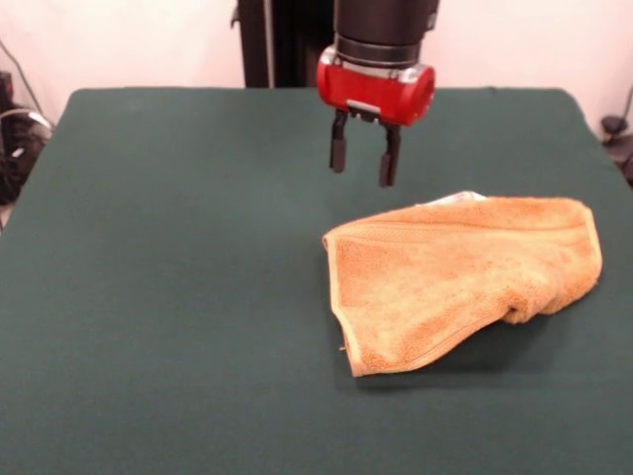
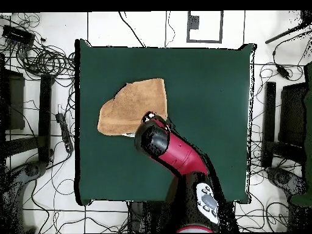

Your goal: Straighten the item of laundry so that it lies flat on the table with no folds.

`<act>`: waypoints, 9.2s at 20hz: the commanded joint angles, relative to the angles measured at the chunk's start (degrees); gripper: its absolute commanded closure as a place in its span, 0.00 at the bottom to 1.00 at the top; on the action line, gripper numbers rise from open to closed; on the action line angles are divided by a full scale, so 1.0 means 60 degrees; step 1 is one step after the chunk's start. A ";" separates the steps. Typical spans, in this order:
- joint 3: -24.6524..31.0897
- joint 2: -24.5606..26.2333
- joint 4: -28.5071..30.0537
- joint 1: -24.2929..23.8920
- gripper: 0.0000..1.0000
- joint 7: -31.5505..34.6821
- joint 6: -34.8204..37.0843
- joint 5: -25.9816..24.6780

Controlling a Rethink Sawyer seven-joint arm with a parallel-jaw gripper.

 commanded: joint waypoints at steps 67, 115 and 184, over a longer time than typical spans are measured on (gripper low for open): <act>0.1009 0.2111 -0.0574 -0.0173 1.00 0.1723 -0.1504 0.0381; 0.1011 0.1692 0.1578 -0.1223 1.00 0.1845 -0.1511 -0.1352; 0.0668 0.1362 0.2162 -0.3852 1.00 0.1628 -0.2457 -0.4796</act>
